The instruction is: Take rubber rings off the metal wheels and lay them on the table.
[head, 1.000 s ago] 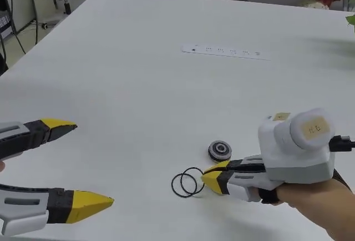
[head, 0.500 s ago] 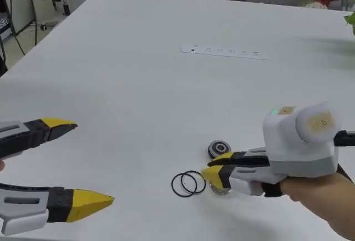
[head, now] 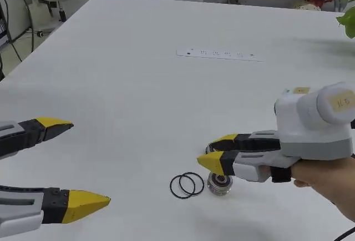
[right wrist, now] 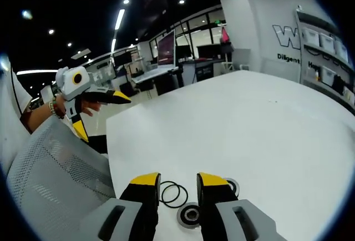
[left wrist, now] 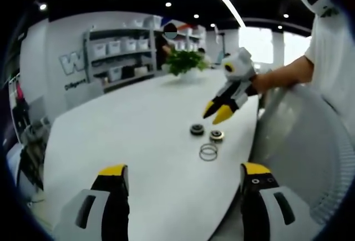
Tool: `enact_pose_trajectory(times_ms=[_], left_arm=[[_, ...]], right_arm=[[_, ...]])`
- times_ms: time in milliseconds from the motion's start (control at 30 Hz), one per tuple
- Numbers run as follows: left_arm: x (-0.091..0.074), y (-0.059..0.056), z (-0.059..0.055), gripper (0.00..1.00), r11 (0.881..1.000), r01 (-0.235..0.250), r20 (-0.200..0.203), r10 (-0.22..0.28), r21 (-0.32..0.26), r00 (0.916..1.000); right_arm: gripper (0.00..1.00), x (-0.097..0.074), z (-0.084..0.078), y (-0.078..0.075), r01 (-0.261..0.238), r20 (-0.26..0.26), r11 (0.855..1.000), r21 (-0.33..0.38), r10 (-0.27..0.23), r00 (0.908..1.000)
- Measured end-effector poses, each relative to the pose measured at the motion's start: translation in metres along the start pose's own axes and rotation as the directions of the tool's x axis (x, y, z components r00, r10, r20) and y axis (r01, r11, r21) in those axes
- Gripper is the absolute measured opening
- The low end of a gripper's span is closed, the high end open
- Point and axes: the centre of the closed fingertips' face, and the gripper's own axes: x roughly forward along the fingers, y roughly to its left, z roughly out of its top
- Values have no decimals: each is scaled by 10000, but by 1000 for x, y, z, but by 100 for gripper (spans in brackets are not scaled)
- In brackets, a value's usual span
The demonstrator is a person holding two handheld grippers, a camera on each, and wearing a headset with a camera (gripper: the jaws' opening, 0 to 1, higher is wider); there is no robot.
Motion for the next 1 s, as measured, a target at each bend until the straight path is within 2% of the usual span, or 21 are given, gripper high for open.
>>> enact_pose_trajectory(times_ms=[33, 67, 100, 200, 267, 400, 567, 633, 700, 800, 1000], left_arm=[[0, -1, 1, 84, 10000, 31, -6, -31, 33, 10000], [0, -1, 2, 84, 10000, 57, -14, -57, 71, 10000], [1, -1, 3, 84, 9999, 92, -37, -91, 133, 10000], [1, -1, 8, 84, 9995, 137, -60, -136, 285, 9999], [0, -1, 13, 84, 9991, 159, -2, -159, 398, 9999], [0, -2, 24, 85, 9978, 243, 72, -248, 625, 9997], [1, -2, 34, 86, 9949, 356, 60, -363, 939, 9993], [1, -2, 42, 86, 9933, 444, 159, -464, 1064, 9988], [2, -3, 53, 87, 9916, 537, 420, -590, 1179, 9974], [3, -3, 71, 87, 9885, 612, 730, -718, 1381, 9947], [9, -4, 104, 87, 9712, 823, 1049, -1079, 2236, 9886]], right_arm=[[25, -3, 5, -2, 36, 141, 10000, 7, -37, 9999], [26, -5, 13, -2, 44, 495, 9997, 231, -55, 9988], [26, -8, 26, -2, -82, 1019, 9988, 491, 31, 9948], [26, -20, 51, -7, -99, 1859, 9975, 701, -33, 9826], [26, -27, 59, -13, 34, 2053, 9979, 651, -167, 9786], [29, -33, 66, -20, 114, 2128, 9990, 422, -201, 9769], [29, -38, 69, -29, 255, 2161, 9997, 18, -253, 9760], [29, -40, 69, -35, 307, 2210, 9995, -78, -282, 9749], [29, -40, 68, -41, 400, 2237, 9992, -99, -368, 9740], [29, -40, 59, -57, 561, 2393, 9969, 543, -676, 9686], [27, -35, 31, -69, 741, 2012, 9936, 858, -901, 9754]])
